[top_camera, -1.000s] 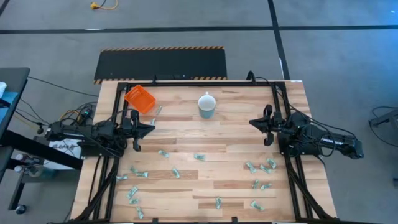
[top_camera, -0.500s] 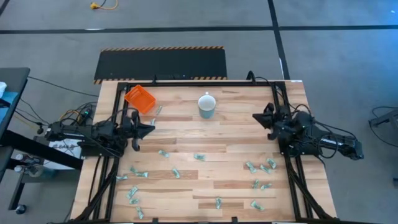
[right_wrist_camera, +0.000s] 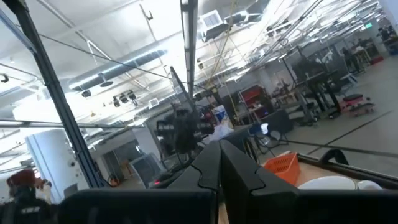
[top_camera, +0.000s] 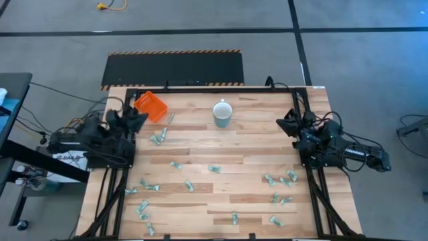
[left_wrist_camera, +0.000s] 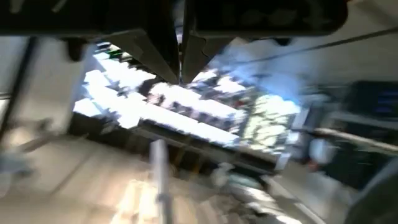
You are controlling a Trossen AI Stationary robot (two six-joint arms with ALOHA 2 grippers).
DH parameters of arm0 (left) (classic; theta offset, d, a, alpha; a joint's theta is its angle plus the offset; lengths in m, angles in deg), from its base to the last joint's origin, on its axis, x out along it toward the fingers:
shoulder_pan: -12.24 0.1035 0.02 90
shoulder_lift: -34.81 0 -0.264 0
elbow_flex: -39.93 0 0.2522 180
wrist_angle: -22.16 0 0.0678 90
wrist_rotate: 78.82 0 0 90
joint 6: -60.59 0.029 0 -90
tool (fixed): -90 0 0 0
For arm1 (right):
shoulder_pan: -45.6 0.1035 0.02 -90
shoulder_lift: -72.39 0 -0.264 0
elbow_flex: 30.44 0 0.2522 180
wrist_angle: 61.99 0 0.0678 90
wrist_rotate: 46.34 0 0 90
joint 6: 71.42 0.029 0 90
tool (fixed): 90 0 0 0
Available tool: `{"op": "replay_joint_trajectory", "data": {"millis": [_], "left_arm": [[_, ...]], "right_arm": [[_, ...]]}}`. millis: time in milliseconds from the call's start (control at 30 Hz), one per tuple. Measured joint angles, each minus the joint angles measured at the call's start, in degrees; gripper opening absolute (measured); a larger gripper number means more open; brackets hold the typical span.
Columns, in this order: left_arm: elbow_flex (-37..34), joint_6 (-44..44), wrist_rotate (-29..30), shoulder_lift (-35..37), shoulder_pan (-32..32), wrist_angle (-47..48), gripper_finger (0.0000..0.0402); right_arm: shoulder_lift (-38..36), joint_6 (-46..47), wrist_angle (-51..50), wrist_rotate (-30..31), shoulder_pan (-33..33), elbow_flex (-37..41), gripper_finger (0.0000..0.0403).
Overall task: Pick and place items into bin
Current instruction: Prepare the orange bin
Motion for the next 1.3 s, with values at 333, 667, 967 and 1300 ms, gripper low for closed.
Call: {"op": "replay_joint_trajectory", "data": {"millis": [333, 667, 967, 1300], "left_arm": [[26.78, -10.65, 10.66, -29.01, 13.38, 43.03, 0.0006], [38.2, -9.27, -17.35, -58.58, 44.75, 61.71, 0.0006], [38.2, -3.51, -22.6, -75.78, 56.78, 56.39, 0.0006], [38.2, -1.26, -27.98, -86.39, 57.56, 53.51, 0.0006]], "right_arm": [[0.04, -2.51, -1.03, 0.93, 0.0, 0.0, 0.0], [0.04, -1.6, -3.08, 1.4, 0.95, 0.0, 0.0], [0.02, -1.3, -7.22, 1.51, 1.51, -0.02, 0.0], [0.04, -0.58, -11.41, 1.33, 1.64, -0.02, 0.0]]}}
